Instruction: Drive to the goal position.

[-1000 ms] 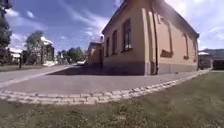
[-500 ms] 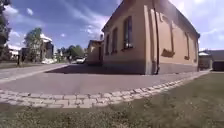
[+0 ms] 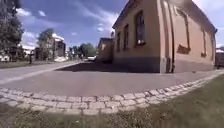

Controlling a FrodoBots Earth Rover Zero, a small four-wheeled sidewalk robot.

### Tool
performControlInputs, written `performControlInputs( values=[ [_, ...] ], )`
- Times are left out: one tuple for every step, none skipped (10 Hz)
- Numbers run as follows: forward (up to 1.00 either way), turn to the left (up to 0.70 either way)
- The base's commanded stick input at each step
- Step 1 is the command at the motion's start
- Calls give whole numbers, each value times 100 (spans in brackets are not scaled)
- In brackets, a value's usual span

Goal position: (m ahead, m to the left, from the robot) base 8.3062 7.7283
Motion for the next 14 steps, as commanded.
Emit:
performControlInputs(
  values=[
    [70,35],
    [70,35],
    [70,35],
    [70,35],
    [70,35],
    [70,15],
    [70,0],
    [70,0],
    [70,0],
    [70,0],
    [70,0],
    [70,0],
    [70,0],
    [70,0]
  ],
)
